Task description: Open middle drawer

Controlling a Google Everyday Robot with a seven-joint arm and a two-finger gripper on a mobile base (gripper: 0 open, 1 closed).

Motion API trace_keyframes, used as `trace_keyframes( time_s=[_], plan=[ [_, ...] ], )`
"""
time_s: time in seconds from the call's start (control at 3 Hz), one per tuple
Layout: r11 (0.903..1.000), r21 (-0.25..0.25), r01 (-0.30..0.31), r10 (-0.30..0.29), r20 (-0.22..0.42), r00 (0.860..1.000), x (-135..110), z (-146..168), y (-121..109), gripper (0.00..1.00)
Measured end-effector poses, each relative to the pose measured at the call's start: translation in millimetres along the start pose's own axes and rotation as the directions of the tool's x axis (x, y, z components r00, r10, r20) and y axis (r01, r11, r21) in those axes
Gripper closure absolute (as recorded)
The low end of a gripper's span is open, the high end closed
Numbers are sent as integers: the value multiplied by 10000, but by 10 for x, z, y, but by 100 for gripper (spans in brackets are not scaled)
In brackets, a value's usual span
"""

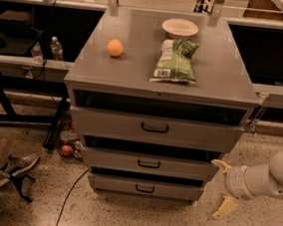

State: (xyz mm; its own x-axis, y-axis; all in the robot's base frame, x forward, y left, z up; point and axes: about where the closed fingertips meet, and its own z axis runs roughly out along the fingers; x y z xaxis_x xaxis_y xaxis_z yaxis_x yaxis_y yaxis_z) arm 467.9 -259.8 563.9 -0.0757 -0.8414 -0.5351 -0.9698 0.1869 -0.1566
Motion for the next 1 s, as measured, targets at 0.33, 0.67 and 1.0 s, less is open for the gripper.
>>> trace_keyframes(
  time_s=[0.33, 0.67, 1.0],
  plan=[
    [9991, -177, 384, -386, -109, 9992, 95, 220, -2, 0],
    [9963, -264, 813, -821, -295, 9962, 223, 525, -64, 0],
    [9930, 40, 1178, -1177, -256, 9927, 320, 816, -220, 0]
  ],
)
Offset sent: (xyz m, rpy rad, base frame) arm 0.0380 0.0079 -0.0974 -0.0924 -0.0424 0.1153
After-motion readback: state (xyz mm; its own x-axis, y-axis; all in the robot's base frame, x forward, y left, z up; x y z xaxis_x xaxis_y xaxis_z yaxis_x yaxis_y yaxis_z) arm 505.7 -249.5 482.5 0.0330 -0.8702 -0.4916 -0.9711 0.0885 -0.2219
